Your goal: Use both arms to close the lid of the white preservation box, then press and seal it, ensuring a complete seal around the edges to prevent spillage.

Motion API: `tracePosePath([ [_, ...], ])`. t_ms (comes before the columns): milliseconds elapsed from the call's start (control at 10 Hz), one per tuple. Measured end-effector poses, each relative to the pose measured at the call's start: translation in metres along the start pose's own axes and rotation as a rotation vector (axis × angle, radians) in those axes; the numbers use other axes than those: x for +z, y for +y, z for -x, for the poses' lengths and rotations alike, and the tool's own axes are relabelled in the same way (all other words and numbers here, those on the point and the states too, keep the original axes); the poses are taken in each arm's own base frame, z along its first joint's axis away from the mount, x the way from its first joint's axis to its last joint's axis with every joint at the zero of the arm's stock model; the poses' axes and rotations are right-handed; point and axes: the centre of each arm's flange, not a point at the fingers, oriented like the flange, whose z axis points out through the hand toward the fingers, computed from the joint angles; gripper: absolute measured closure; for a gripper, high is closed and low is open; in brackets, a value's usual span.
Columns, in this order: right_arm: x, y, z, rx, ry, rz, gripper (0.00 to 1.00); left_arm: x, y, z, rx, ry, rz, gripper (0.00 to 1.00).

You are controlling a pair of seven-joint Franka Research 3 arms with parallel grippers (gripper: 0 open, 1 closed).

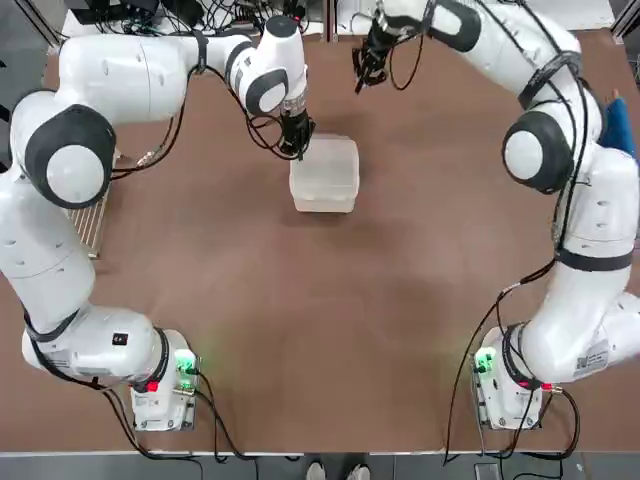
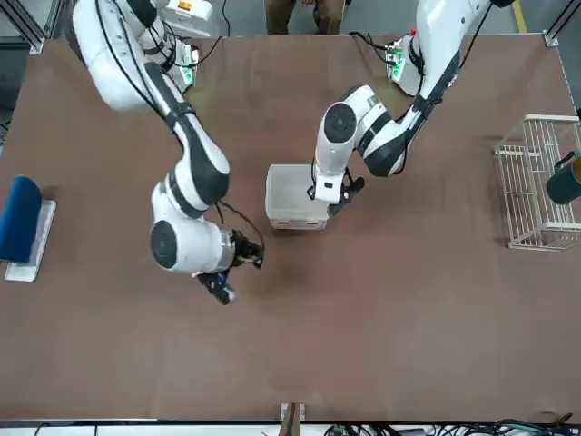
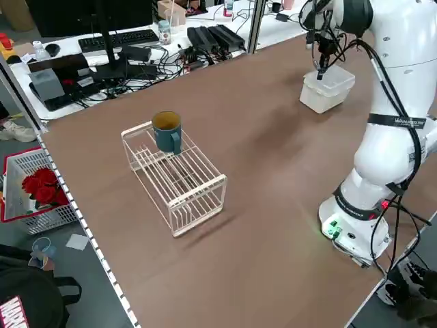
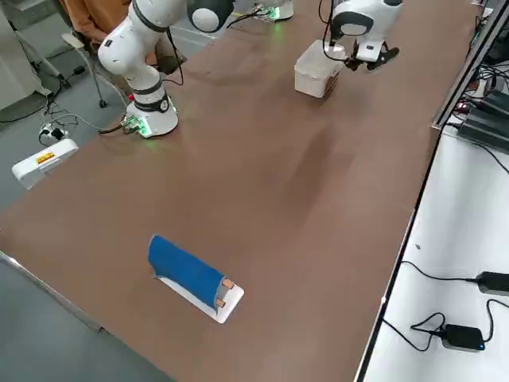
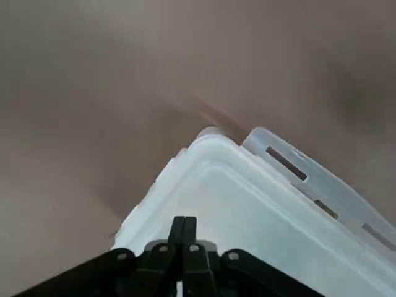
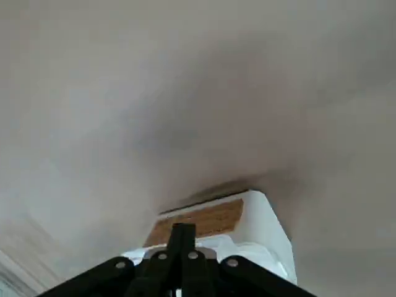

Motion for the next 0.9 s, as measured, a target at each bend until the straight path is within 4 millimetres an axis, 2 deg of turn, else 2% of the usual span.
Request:
tracePosePath([
  [200, 0.035, -0.023, 0.017, -0.118, -0.003, 0.001, 0.99, 0.000, 0.000, -0.001, 0.008, 0.013, 0.003, 0.99],
  [300, 0.047, -0.027, 0.019, -0.164, -0.009, 0.004, 0.99, 0.000, 0.000, -0.003, 0.007, 0.015, 0.008, 0.99],
  [500, 0.062, -0.030, 0.021, -0.204, -0.023, 0.013, 0.99, -0.001, 0.001, -0.004, 0.007, 0.018, 0.015, 0.99],
  [700, 0.074, -0.031, 0.031, -0.231, -0.053, 0.045, 0.99, -0.001, 0.001, -0.007, 0.004, 0.020, 0.022, 0.99],
  [900, 0.081, -0.030, 0.038, -0.240, -0.077, 0.070, 0.99, -0.002, 0.001, -0.012, -0.004, 0.019, 0.037, 0.99],
])
